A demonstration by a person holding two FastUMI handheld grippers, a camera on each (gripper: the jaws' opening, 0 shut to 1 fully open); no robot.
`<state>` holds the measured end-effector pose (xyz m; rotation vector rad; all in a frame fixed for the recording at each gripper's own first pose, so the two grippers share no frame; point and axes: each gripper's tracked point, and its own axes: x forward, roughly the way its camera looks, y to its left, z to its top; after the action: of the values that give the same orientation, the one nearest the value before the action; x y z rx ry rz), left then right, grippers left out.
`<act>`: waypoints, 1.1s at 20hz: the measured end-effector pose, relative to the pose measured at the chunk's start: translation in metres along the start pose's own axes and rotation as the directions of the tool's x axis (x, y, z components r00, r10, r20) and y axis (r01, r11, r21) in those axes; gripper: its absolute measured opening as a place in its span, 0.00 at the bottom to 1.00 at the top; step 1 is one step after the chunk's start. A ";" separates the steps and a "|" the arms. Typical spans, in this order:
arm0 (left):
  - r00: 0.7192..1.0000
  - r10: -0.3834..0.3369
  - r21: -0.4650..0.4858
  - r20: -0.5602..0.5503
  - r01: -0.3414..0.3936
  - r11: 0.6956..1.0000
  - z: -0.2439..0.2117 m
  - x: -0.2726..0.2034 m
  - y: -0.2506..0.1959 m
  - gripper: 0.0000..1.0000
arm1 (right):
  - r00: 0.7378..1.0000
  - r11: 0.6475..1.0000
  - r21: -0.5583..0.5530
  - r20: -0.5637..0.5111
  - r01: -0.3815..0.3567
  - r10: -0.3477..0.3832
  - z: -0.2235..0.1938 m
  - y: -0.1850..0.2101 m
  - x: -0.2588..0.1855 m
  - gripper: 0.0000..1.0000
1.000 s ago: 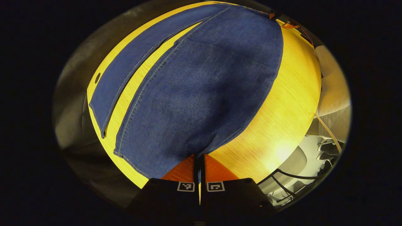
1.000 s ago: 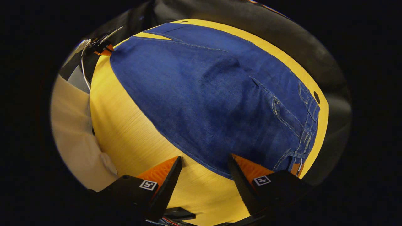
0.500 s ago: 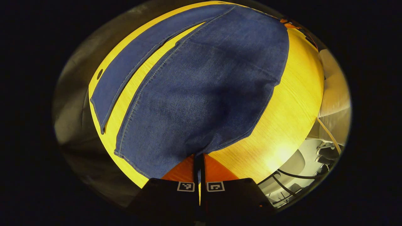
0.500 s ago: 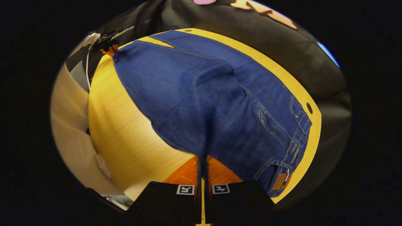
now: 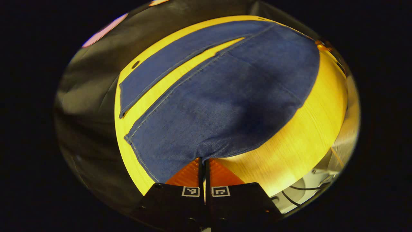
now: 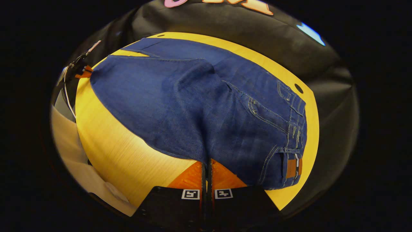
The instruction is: Grasp the waist and the cuffs of the jeans and fold them to make the two legs overlap; first hold the waist and fold one-third of the jeans toward the cuffs, then hold the cuffs and fold the remaining one-third in the same direction to finish folding.
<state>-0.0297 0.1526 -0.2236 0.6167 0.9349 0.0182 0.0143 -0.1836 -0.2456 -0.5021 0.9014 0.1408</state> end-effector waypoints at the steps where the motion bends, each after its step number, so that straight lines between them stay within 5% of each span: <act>1: 0.999 0.012 -0.072 0.040 -0.009 0.997 0.007 -0.001 0.002 0.00 | 1.000 0.999 0.037 0.016 0.016 -0.017 0.005 -0.001 -0.004 0.05; 5: 0.976 0.090 -0.359 0.197 -0.013 0.933 0.051 -0.031 0.019 0.00 | 0.993 0.974 0.219 0.088 0.061 -0.082 0.030 -0.011 -0.027 0.03; 8: 0.946 0.177 -0.448 0.271 -0.039 0.893 0.091 -0.072 0.043 0.00 | 0.969 0.944 0.310 0.178 0.112 -0.173 0.070 -0.029 -0.049 0.02; 13: 0.898 0.265 -0.467 0.350 -0.078 0.881 0.180 -0.114 0.095 0.00 | 0.917 0.907 0.395 0.289 0.147 -0.274 0.147 -0.063 -0.062 0.00; 18: 0.893 0.315 -0.503 0.322 -0.121 0.856 0.242 -0.067 0.141 0.00 | 0.875 0.869 0.470 0.344 0.154 -0.342 0.222 -0.103 -0.045 0.02; 22: 0.899 0.359 -0.510 0.251 -0.193 0.838 0.275 -0.008 0.162 0.00 | 0.851 0.818 0.552 0.343 0.161 -0.398 0.269 -0.125 0.013 0.00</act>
<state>0.2131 0.1504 -0.0164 0.2760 0.4657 0.3876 0.2555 -0.1668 -0.0723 -0.0919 0.3685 -0.2548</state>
